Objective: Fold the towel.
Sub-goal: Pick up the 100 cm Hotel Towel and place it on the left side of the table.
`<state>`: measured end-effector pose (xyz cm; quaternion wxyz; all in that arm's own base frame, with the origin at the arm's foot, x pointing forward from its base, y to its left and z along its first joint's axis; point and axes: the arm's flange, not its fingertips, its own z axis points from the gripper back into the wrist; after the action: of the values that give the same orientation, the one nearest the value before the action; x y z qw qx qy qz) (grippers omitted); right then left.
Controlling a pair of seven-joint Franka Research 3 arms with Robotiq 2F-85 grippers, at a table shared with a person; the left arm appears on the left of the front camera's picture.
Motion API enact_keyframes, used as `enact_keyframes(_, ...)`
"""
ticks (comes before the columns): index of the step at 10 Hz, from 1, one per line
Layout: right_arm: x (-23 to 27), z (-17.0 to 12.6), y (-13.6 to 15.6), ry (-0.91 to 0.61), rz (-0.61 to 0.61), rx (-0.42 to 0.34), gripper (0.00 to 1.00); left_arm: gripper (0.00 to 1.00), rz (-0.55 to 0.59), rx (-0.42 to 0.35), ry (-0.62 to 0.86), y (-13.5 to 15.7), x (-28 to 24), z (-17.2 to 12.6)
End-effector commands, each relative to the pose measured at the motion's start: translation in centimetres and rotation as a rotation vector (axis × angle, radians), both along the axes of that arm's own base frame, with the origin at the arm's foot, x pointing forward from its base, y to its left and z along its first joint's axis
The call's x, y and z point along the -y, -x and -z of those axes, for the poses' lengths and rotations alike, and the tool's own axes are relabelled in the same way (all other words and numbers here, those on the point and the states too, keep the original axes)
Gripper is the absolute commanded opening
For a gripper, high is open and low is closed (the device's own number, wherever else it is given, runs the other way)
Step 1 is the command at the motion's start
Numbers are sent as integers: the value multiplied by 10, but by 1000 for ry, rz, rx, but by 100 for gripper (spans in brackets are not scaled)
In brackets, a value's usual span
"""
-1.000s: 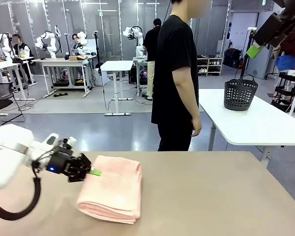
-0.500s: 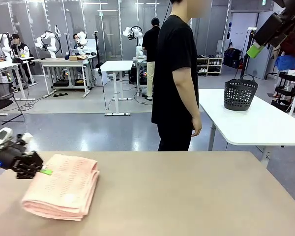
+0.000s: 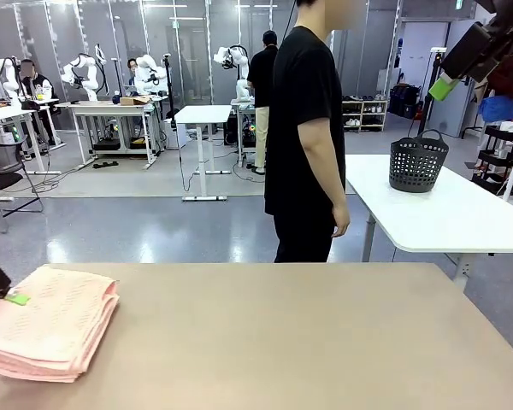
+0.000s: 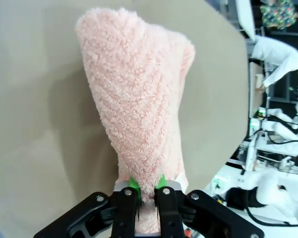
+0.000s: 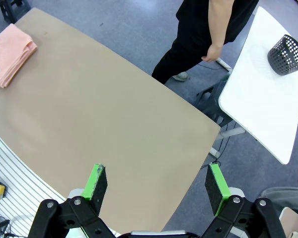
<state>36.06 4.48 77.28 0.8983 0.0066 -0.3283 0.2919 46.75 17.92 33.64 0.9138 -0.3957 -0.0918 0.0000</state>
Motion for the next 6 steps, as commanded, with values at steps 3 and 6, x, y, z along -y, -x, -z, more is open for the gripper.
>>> enact_keyframes(3,0,1,1,3,3,1,100,20,-2,8,-73,-16,-32,12)
enact_keyframes(6,0,1,1,3,3,1,100,81,-1,37,-160,-16,-28,8)
